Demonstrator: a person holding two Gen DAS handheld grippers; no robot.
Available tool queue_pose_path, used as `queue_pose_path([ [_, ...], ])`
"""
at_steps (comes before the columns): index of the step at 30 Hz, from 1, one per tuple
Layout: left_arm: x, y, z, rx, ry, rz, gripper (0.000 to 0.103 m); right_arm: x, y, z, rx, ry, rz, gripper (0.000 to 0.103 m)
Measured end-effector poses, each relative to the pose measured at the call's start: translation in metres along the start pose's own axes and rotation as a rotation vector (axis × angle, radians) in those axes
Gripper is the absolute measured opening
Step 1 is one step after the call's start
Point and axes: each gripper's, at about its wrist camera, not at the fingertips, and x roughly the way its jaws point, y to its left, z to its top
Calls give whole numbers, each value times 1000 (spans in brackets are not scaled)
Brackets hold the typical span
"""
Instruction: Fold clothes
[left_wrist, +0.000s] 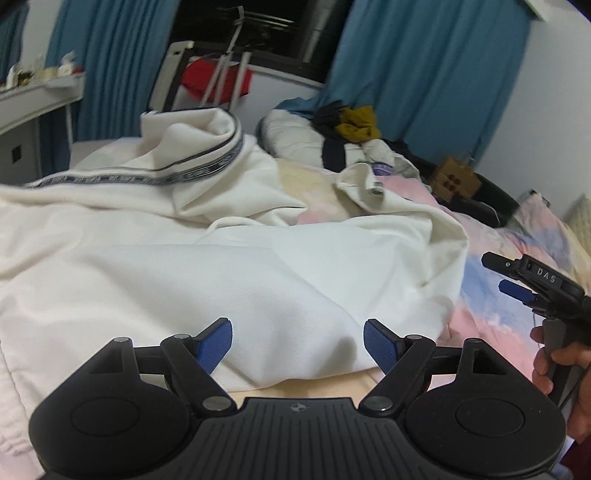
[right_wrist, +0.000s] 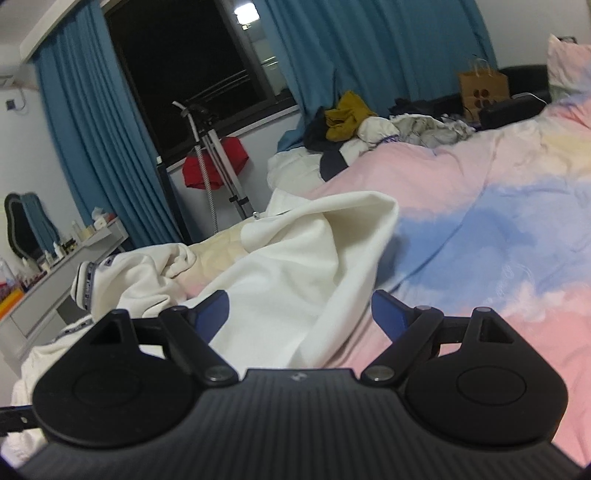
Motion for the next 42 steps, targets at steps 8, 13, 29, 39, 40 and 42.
queue_pose_path([
  [8, -6, 3, 3, -34, -60, 30, 83, 46, -10, 37, -92, -40, 3, 86],
  [13, 0, 8, 4, -61, -56, 28, 83, 97, -27, 53, -228, 4, -62, 85],
  [29, 37, 30, 10, -123, -22, 31, 83, 185, -22, 51, -679, 79, -136, 33],
  [39, 24, 32, 13, -142, -91, 13, 83, 129, -105, 113, 69, -63, -56, 6],
  [40, 21, 32, 13, -150, -102, 8, 83, 119, -118, 114, 147, -80, -66, 6],
  [42, 16, 33, 15, -160, -123, 8, 83, 100, -145, 113, 302, -97, -100, 6],
])
